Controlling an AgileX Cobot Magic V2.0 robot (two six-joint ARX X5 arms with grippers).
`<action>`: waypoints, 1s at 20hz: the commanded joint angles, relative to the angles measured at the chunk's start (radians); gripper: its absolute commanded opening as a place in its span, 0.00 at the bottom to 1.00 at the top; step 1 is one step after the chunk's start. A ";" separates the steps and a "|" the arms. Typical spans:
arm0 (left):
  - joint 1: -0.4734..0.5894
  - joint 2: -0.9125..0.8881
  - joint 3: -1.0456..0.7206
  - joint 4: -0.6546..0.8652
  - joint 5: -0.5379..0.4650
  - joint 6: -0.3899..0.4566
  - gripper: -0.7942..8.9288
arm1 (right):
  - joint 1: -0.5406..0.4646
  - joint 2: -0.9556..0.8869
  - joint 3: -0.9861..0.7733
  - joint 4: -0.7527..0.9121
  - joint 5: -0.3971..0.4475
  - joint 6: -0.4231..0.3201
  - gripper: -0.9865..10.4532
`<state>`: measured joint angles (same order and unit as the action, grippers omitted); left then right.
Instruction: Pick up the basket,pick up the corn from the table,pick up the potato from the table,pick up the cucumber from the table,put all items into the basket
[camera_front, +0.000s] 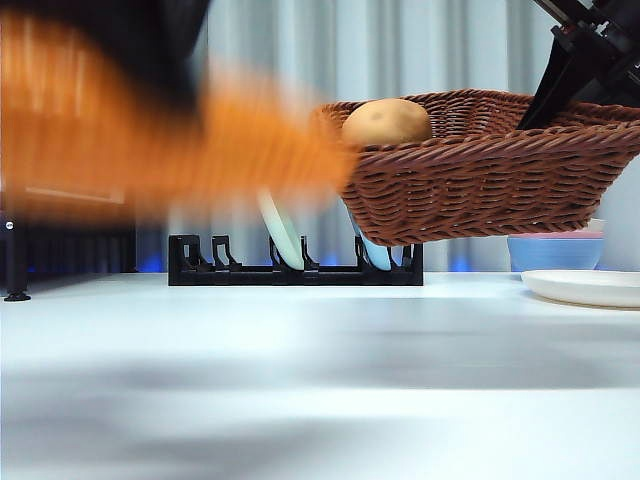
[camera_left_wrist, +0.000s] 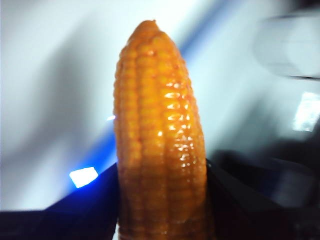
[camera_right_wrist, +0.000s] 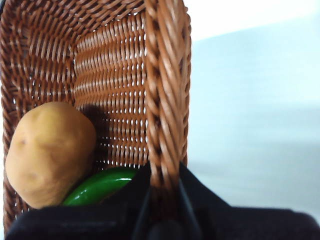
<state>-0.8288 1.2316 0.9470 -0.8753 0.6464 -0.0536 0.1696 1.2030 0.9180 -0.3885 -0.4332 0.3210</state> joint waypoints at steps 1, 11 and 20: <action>-0.004 -0.052 0.057 0.095 0.193 0.087 0.07 | 0.000 0.000 0.003 0.021 -0.006 0.003 0.07; -0.003 -0.002 0.145 0.735 -0.418 -0.269 0.07 | 0.048 0.000 0.003 0.021 -0.010 0.030 0.07; -0.091 0.190 0.145 0.732 -0.522 -0.258 0.08 | 0.051 0.000 0.003 0.021 -0.006 0.030 0.07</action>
<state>-0.9184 1.4178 1.0969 -0.1486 0.1307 -0.3153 0.2184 1.2030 0.9180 -0.3885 -0.4328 0.3336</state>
